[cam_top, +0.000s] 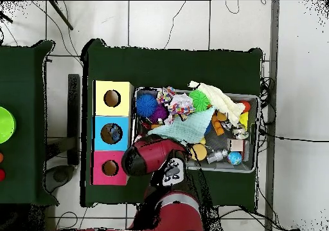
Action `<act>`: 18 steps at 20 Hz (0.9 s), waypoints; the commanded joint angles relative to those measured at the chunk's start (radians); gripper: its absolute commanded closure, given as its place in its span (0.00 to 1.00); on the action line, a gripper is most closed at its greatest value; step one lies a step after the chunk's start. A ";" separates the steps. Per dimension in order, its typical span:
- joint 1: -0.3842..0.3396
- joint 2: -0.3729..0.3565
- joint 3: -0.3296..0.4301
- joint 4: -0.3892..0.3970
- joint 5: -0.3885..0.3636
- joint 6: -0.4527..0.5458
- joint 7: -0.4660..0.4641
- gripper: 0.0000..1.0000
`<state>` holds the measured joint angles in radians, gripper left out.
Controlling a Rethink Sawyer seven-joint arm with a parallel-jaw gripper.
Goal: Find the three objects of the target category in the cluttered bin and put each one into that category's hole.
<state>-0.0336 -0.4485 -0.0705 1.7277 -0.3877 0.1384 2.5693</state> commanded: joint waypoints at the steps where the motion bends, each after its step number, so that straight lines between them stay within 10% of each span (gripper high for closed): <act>1: -0.010 0.038 0.101 -0.008 -0.083 0.154 -0.145 0.00; 18: 0.009 0.036 0.082 -0.022 -0.117 0.112 -0.097 0.00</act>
<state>-0.0347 -0.4499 -0.0668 1.7193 -0.4512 0.1402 2.5691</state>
